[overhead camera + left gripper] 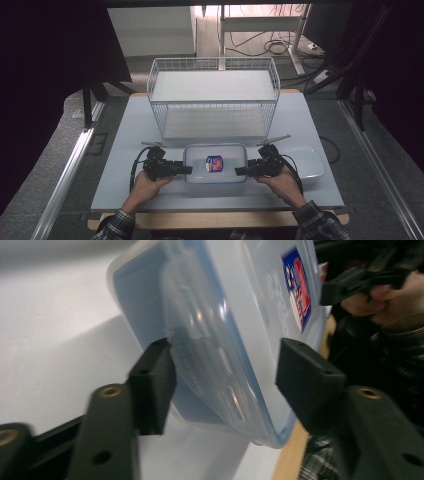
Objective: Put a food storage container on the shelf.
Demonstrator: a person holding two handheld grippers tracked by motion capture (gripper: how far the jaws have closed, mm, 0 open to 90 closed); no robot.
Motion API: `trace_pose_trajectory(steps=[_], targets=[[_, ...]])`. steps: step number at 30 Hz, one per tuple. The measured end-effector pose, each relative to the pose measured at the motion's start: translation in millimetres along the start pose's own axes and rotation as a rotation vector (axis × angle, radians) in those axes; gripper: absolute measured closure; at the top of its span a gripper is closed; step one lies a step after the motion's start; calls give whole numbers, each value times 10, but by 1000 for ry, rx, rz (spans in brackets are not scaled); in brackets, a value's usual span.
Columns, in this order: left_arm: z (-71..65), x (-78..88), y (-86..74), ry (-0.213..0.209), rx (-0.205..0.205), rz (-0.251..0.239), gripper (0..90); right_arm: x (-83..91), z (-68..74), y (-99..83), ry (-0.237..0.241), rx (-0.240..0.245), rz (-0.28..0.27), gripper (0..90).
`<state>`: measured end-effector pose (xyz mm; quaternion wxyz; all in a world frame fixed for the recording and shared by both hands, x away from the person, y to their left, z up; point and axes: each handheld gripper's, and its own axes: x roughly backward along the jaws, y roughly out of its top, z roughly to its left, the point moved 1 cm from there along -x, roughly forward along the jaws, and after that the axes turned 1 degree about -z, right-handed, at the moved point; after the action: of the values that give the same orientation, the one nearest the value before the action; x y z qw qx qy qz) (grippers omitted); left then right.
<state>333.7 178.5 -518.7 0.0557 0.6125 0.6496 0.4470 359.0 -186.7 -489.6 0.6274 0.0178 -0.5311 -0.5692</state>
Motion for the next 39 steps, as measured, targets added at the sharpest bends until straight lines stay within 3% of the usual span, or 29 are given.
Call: trace_pose_trajectory(steps=[7, 15, 26, 34, 39], targets=[[-32, 22, -2, 23, -8, -41, 482, 80, -46, -20, 33, -42, -57, 483], [-59, 23, 6, 57, -11, -71, 496, 108, -22, -14, 14, -24, -105, 521], [-93, 67, 71, 70, -36, -79, 498, 122, -12, -9, 12, -6, -136, 523], [-181, 169, 181, 86, -79, -103, 499, 198, 59, 100, 9, 30, -165, 523], [-239, 222, 270, 98, -85, -116, 498, 246, 83, 185, 9, 45, -185, 523]])
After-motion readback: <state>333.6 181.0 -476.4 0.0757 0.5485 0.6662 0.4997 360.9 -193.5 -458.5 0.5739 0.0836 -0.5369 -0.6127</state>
